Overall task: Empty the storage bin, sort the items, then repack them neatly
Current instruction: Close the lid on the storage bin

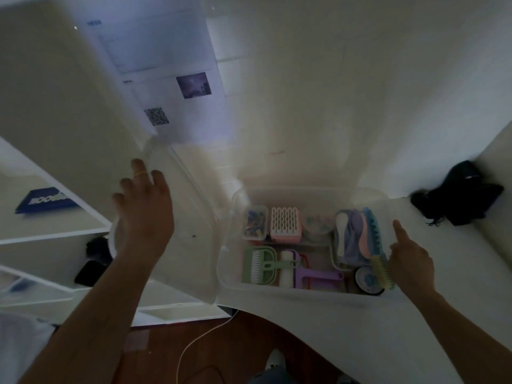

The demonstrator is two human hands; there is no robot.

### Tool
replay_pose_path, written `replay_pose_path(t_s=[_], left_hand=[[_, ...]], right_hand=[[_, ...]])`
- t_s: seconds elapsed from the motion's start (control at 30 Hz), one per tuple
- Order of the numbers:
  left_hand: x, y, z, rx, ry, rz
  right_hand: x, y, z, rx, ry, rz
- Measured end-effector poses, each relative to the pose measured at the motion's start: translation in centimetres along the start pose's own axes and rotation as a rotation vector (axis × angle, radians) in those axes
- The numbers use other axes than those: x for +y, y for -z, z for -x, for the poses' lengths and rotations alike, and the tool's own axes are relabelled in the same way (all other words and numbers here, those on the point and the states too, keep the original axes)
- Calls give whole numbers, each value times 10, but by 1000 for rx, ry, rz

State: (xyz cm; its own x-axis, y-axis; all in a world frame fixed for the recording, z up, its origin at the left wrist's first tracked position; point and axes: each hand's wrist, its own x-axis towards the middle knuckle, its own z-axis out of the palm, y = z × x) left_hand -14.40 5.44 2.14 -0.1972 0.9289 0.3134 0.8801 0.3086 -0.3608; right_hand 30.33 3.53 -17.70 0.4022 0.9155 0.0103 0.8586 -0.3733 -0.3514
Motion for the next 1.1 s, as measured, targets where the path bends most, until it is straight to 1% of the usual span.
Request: replay_pose_path(t_s=[0.1,0.17,0.27,0.4,0.5,0.57,0.6,0.63,0.7,0.73,0.77,0.8,0.87,0.9,0.93,0.97,1.03,1.07,1.1], left_hand=[[21,26,2,-89,-5,71],[38,41,5,-97,-30,128],[72,58,20,-12,-132,123],[139,80,48,107,-250,169],[183,99,66,122,-276,218],[208,114,80,92,-305,274],[222,118,88,76,-339,315],[236,122,97,60,-375,350],[259,130,111,32,-422,398],[268,133,117,36,-444,409],[278,134,122,39,-482,418],[286,133,127,47,-517,425],[300,136,138,53,-600,463],[305,139,143,32,-644,498],[309,140,147,-5,-704,523],[313,139,151,-33,-769,547],[313,135,153,-99,-877,656],[309,128,152,-129,-893,750],[304,116,149,-170,-870,870]], right_hand=[[7,6,3,-2,-7,-14],[15,13,6,-23,-15,-11],[25,26,10,-70,-26,18],[49,37,13,-74,-49,42],[73,44,15,-62,-84,35],[86,51,18,-59,-125,14],[91,56,20,-43,-141,28],[94,59,21,8,-135,61],[93,69,21,147,-74,77],[85,76,20,209,-24,5],[72,87,19,217,18,-154],[54,101,18,160,25,-376],[15,127,15,-102,-97,-930],[-1,136,11,-241,-189,-1123],[-13,143,9,-363,-242,-1208],[-19,145,7,-442,-252,-1231],[-22,141,5,-453,-280,-1225],[-20,139,5,-423,-298,-1203],[-17,135,5,-396,-296,-1185]])
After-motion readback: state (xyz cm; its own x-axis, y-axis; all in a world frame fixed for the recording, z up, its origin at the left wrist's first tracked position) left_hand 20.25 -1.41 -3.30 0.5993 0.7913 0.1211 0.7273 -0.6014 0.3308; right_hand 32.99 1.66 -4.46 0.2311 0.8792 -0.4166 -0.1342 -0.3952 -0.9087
